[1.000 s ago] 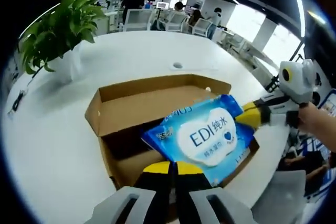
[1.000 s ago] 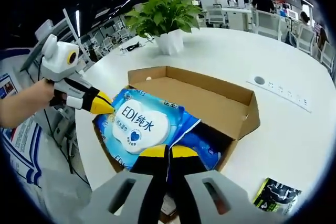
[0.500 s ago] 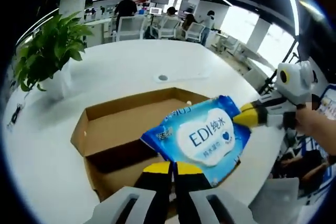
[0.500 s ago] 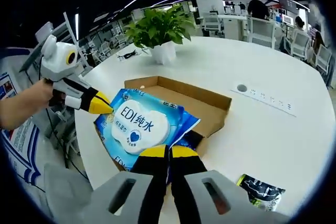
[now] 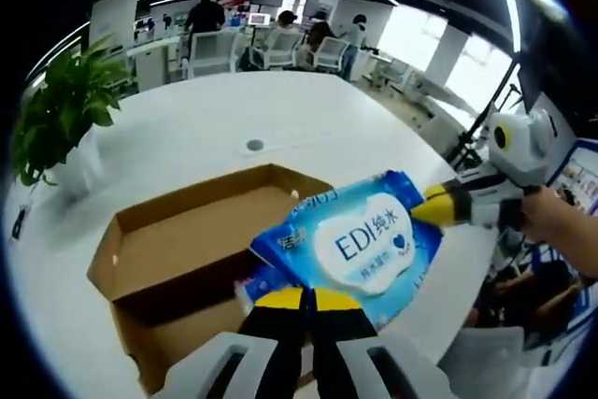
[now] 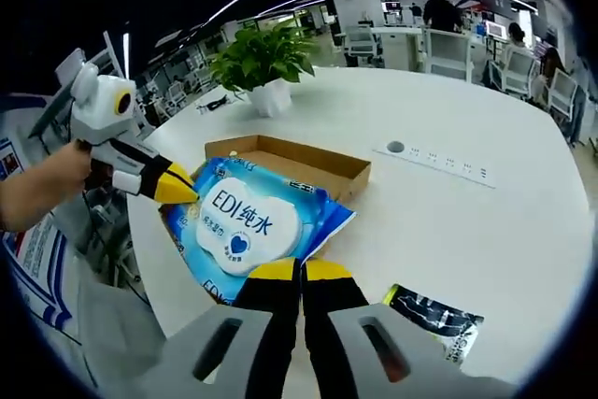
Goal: Operate the shoe box by opening the lid, removing the specified soft item, and placing it in the target area until the item is outside and the box remains undamaged.
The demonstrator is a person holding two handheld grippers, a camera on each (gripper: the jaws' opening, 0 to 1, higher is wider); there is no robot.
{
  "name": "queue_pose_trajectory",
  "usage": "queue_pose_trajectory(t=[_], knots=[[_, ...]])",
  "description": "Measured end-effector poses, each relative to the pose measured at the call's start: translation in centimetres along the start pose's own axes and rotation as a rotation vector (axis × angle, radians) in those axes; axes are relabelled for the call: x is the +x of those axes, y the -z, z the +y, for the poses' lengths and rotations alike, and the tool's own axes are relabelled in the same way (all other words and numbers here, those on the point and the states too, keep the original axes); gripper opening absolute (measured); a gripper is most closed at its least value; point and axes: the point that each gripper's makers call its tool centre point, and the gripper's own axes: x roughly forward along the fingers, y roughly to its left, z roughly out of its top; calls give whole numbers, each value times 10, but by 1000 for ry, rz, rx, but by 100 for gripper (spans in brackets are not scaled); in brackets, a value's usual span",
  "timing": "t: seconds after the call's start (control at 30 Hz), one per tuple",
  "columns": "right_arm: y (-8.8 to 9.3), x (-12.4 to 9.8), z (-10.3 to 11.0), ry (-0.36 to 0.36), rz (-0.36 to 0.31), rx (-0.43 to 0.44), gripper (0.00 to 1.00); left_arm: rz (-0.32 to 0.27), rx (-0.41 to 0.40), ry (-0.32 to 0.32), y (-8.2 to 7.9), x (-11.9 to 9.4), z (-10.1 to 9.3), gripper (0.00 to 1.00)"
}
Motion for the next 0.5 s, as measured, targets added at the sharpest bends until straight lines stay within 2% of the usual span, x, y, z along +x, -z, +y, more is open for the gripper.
queue_pose_trajectory(t=[0.5], knots=[[20, -39, -46, 43, -14, 39, 0, 17, 28, 42, -14, 35, -54, 0]])
